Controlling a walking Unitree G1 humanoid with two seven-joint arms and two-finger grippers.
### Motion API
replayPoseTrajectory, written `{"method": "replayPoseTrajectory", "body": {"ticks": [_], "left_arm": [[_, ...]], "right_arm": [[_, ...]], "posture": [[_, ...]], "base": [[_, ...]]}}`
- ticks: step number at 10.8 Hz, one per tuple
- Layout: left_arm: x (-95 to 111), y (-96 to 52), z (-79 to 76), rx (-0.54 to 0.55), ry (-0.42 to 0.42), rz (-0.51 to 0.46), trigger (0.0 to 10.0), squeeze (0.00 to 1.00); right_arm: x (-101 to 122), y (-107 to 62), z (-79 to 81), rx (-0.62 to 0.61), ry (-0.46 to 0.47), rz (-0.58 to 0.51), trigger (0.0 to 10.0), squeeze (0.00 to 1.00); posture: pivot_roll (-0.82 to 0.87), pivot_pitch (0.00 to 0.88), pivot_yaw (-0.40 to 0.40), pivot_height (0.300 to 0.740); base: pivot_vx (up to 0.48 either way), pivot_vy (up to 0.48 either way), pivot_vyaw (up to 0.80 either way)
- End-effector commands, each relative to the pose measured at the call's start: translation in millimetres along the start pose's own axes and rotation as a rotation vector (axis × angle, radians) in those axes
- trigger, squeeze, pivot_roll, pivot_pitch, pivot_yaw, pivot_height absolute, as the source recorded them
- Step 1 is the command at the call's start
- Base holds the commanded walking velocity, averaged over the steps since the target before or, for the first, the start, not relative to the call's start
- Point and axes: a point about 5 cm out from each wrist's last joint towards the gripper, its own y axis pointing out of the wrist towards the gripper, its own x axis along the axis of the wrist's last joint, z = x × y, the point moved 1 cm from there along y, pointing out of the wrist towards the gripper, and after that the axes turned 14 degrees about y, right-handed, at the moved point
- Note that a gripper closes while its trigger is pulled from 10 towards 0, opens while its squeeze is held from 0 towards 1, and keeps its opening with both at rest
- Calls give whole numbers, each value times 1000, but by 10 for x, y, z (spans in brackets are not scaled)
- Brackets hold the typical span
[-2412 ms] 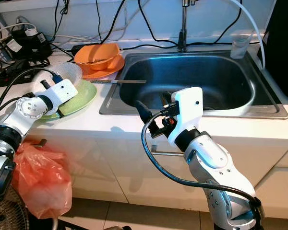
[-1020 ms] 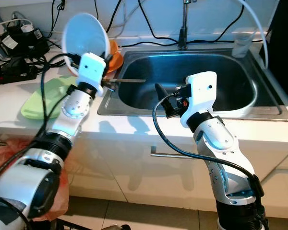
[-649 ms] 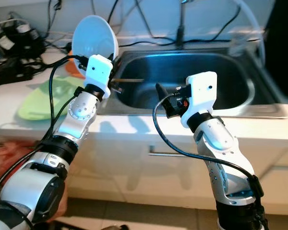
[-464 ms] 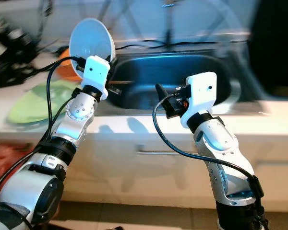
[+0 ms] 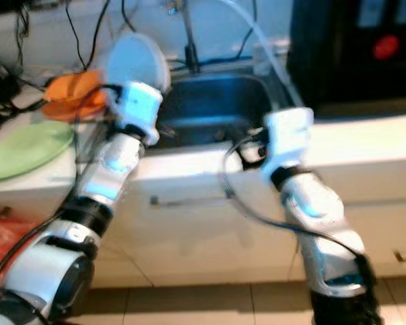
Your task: Kitchen organization
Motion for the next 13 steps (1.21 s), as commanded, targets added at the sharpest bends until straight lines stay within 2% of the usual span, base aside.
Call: {"method": "replayPoseTrajectory", "body": {"ticks": [1, 2, 8, 13], "left_arm": [[-32, 0, 214, 61, 3, 22, 0, 0], [-97, -6, 256, 83, -47, 66, 0, 0], [-91, -6, 310, 102, -73, 73, 0, 0], [-81, -20, 309, 102, -87, 60, 0, 0]], "right_arm": [[12, 27, 109, 42, 7, -9, 10000, 0], [9, 26, 120, 47, 9, -8, 10000, 0], [0, 25, 138, 61, 15, -6, 10000, 0], [-11, 25, 152, 69, 19, -1, 10000, 0]], "posture": [[-166, 0, 148, 740], [-165, 0, 148, 740], [-160, 0, 147, 740], [-155, 0, 145, 740]], "base": [[0, 0, 0], [296, 0, 0], [401, 224, 0], [0, 0, 0]]}}
